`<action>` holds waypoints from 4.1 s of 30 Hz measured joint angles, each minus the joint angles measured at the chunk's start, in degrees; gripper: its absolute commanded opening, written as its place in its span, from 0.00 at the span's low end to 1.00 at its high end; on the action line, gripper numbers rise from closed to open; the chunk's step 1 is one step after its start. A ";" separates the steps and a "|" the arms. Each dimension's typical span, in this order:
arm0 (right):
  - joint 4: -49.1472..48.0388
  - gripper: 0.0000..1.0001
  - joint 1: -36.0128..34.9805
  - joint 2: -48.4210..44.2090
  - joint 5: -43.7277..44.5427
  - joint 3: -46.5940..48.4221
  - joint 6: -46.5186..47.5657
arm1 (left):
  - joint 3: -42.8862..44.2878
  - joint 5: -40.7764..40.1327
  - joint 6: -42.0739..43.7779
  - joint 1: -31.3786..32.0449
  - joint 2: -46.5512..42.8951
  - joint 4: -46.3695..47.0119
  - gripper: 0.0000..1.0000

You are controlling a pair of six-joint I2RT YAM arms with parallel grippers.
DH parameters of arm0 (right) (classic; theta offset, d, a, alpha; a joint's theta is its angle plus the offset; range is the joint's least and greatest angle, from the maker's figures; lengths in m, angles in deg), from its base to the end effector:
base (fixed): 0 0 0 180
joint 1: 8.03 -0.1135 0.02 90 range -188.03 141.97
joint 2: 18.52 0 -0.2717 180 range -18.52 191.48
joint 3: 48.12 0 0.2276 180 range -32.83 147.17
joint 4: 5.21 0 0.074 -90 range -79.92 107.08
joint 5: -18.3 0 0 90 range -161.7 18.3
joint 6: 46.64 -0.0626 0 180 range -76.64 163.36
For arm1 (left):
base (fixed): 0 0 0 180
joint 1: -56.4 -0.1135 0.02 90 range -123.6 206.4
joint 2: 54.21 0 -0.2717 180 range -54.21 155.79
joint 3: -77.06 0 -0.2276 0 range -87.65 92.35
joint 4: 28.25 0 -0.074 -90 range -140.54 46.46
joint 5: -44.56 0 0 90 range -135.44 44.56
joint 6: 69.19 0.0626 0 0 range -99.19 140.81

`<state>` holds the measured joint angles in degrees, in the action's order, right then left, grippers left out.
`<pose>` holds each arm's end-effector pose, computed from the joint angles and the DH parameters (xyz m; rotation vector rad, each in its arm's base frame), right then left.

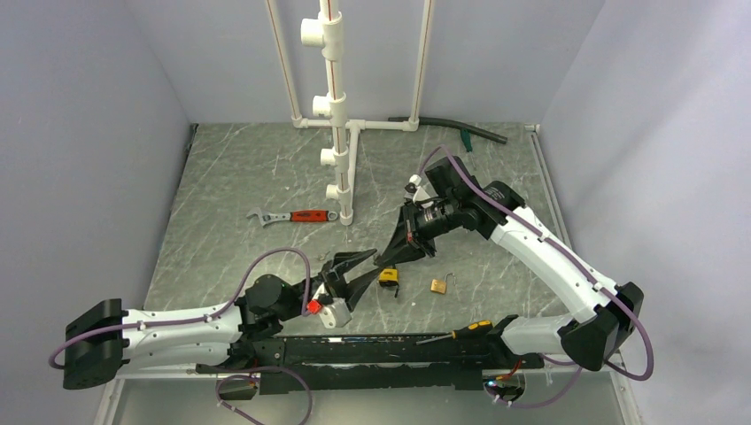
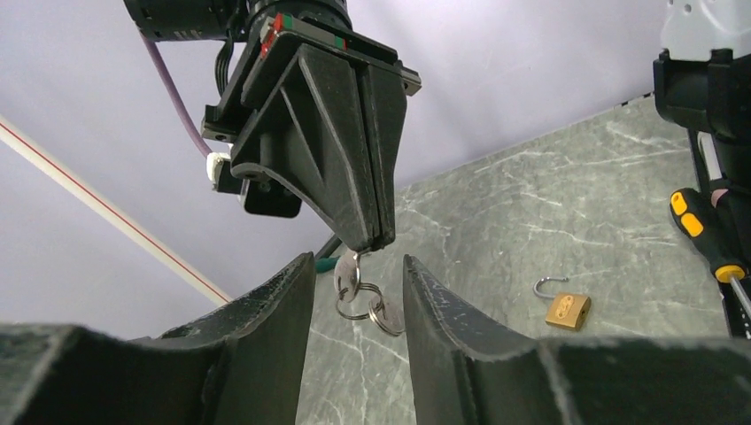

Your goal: Unlock with the key

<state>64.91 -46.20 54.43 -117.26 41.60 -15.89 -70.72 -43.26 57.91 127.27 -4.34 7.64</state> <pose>0.1521 0.1764 0.3444 -0.1205 -2.6327 -1.3729 0.0605 -0.1817 0.2950 1.0470 0.7198 -0.5331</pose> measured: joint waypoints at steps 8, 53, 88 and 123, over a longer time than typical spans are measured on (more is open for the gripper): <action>-1.01 0.00 0.00 -0.72 0.00 -1.07 -0.66 | 0.00 -1.03 2.69 0.00 0.76 -1.88 0.31; -1.97 0.80 -8.33 -11.39 50.86 -10.14 12.74 | 25.44 -5.99 -37.64 -3.23 -11.98 -55.63 0.00; -15.56 0.74 -15.13 26.75 56.65 -10.32 13.18 | 30.53 -3.58 -66.01 -5.22 -18.49 -87.65 0.00; -3.96 0.00 -11.72 24.57 57.22 -0.63 6.64 | 25.77 -1.11 -66.49 -5.33 -15.47 -82.34 0.00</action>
<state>60.95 -57.92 78.99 -60.04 40.97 -9.24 -44.95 -44.38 -8.58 121.94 -19.82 -74.70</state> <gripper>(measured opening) 0.496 0.018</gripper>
